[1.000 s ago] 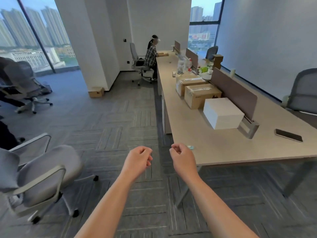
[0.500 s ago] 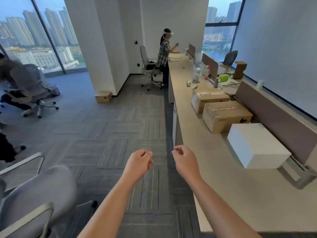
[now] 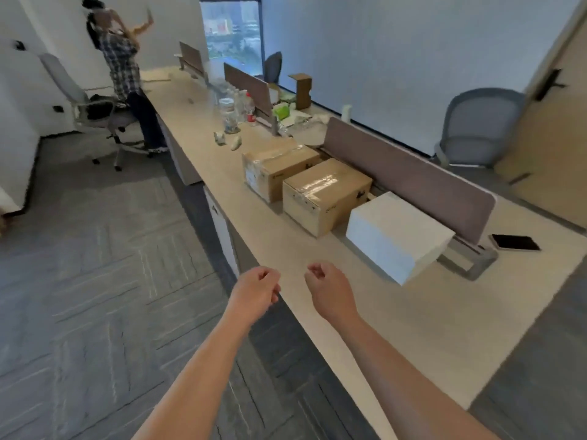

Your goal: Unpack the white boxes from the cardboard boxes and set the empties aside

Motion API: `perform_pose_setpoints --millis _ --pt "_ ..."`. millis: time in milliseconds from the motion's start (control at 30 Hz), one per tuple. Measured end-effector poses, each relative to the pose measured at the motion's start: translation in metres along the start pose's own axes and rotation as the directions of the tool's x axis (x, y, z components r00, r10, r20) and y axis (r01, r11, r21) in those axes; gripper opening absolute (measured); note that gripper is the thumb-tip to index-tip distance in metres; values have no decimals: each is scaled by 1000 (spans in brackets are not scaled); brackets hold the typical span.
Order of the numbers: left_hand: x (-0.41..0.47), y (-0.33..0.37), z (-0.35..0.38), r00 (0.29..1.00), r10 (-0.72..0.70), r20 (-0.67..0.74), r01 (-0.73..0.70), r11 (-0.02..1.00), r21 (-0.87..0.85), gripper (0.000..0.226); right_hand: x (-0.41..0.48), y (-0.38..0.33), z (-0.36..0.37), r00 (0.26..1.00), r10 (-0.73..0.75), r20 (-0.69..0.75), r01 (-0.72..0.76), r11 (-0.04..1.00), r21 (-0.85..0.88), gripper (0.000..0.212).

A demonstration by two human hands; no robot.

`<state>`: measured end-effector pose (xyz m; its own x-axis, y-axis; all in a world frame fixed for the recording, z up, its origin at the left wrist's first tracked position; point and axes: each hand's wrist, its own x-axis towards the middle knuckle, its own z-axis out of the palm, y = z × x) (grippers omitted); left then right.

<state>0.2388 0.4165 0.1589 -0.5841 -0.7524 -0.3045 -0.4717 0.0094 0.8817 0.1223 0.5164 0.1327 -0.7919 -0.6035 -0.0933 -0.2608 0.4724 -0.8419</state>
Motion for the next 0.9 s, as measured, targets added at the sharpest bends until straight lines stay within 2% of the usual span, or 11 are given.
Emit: perform_pose_setpoints --millis 100,233,367,467,667,767,900 --pt "34 5 47 985 14 175 -16 1000 5 20 13 42 -28 983 145 -115 -148 989 -24 25" --pt "54 1 119 932 33 362 -71 993 92 22 8 112 -65 918 323 -232 -328 945 18 24" --pt "60 -14 189 888 14 459 -119 972 201 21 -5 188 -86 855 448 -260 -447 892 66 20" --pt "65 -36 233 865 -35 501 -112 959 260 19 -12 241 -86 822 524 -222 -524 849 64 23" --pt "76 -78 279 831 -128 542 -85 933 351 20 -24 308 -66 802 595 -58 -594 782 -186 33" --pt "82 -95 292 809 -149 568 -92 923 374 20 -29 326 -54 809 588 -1 -553 760 -341 40" --pt "86 -115 301 780 -176 601 -98 913 395 20 -32 337 -39 838 545 -12 -493 749 -443 40"
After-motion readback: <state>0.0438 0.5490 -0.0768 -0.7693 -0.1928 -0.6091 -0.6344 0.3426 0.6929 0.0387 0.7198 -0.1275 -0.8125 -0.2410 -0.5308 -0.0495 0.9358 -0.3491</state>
